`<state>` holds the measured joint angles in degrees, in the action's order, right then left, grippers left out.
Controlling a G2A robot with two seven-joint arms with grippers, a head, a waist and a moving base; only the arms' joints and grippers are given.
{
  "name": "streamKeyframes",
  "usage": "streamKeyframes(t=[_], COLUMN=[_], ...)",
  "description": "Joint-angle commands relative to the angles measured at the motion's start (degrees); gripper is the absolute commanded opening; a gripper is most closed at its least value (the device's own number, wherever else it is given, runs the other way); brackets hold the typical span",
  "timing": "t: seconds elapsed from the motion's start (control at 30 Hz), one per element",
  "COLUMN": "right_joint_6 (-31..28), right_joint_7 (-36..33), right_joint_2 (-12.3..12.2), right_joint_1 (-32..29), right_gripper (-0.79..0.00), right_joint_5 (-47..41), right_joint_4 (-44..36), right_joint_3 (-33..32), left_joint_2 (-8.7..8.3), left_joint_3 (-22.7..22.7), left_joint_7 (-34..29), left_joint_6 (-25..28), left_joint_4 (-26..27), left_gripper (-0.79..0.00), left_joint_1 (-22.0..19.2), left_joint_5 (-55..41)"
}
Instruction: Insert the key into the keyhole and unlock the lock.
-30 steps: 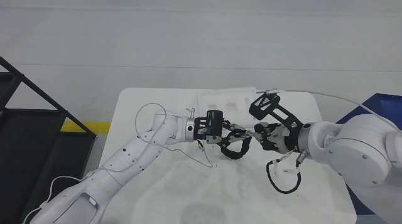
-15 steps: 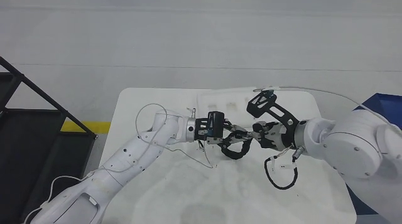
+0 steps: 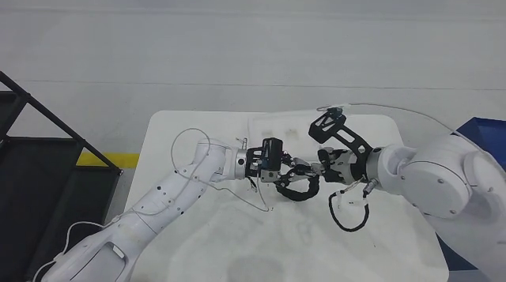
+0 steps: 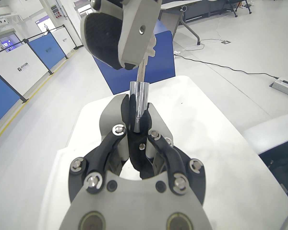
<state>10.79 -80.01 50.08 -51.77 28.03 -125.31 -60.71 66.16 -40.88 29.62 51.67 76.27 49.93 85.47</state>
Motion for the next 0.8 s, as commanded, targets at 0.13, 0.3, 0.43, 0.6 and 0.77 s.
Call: streamKeyframes(t=[0.13,0.3,0.43,0.6,0.77], right_joint_6=[-8.4,-25.3,-34.4,-40.9,-44.5], right_joint_7=[5.9,11.2,10.4,9.9,10.1], right_joint_2=[-0.2,-1.2,-2.2,-3.0,-3.4], right_joint_1=[-0.5,-3.6,-6.7,-10.3,-12.7], right_gripper=[0.000,0.000,0.000,0.000,0.000], right_joint_5=[-1.2,-6.0,-6.6,-4.5,-3.6], right_joint_4=[-0.2,1.3,0.8,-0.2,-0.1], right_joint_3=[-2.9,-8.5,-12.6,-14.6,-14.4], left_joint_2=[0.35,0.51,0.40,-0.34,-1.69], left_joint_3=[-0.5,-1.6,-2.2,2.1,6.9], left_joint_7=[0.2,-1.3,-4.4,-11.0,-19.9], left_joint_6=[2.5,5.7,6.3,6.3,6.3], left_joint_4=[-1.7,-3.4,-4.0,-3.7,-3.2], left_gripper=[-0.785,-0.785,-0.785,-0.785,-0.785], left_joint_1=[0.3,0.0,-0.3,-1.9,-5.2], left_joint_5=[-5.0,-10.3,-15.3,-27.7,-40.0])
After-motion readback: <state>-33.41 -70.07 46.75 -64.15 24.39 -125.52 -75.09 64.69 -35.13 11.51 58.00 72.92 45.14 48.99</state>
